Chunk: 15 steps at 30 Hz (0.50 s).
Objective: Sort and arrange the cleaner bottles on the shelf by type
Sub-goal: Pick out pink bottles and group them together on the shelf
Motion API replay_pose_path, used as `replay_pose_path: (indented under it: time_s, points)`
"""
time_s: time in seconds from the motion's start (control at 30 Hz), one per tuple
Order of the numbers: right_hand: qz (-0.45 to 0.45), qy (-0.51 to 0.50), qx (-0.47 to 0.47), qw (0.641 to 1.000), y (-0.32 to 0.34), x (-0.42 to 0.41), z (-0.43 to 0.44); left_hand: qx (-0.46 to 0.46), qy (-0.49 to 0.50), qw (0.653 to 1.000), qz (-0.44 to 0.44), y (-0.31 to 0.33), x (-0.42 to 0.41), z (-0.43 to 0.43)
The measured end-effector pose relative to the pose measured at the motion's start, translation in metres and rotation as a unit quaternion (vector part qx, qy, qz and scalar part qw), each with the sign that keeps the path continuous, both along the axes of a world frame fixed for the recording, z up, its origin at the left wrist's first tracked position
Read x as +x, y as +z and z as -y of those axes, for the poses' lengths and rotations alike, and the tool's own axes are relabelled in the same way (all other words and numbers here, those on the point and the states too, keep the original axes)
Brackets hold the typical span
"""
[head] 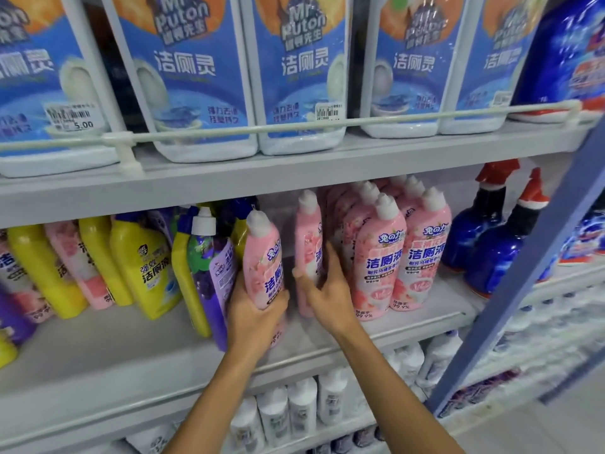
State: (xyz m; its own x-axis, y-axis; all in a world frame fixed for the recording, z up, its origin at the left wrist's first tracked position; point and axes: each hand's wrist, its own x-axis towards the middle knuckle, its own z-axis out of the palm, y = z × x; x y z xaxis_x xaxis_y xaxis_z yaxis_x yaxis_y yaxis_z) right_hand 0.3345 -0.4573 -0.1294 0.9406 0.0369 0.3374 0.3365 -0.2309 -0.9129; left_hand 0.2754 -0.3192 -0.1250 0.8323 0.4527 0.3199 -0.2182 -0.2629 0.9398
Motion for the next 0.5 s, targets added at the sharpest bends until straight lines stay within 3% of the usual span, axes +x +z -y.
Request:
replay_pose_path:
  time_s: [0.2,0.33,0.5]
  points:
    - [-0.001,-0.120,-0.006,0.993,-0.004,0.025,-0.035,-0.013,-0.001,1.000,-0.013,-0.001,-0.007,-0.003]
    - [-0.022,-0.115,0.030,0.993,-0.008,0.027,-0.044,-0.020,-0.005,1.000,-0.017,0.003,-0.010,-0.004]
    - [-0.063,-0.125,0.000,0.990,-0.023,0.044,-0.042,-0.017,-0.001,1.000,-0.026,-0.002,-0.011,-0.007]
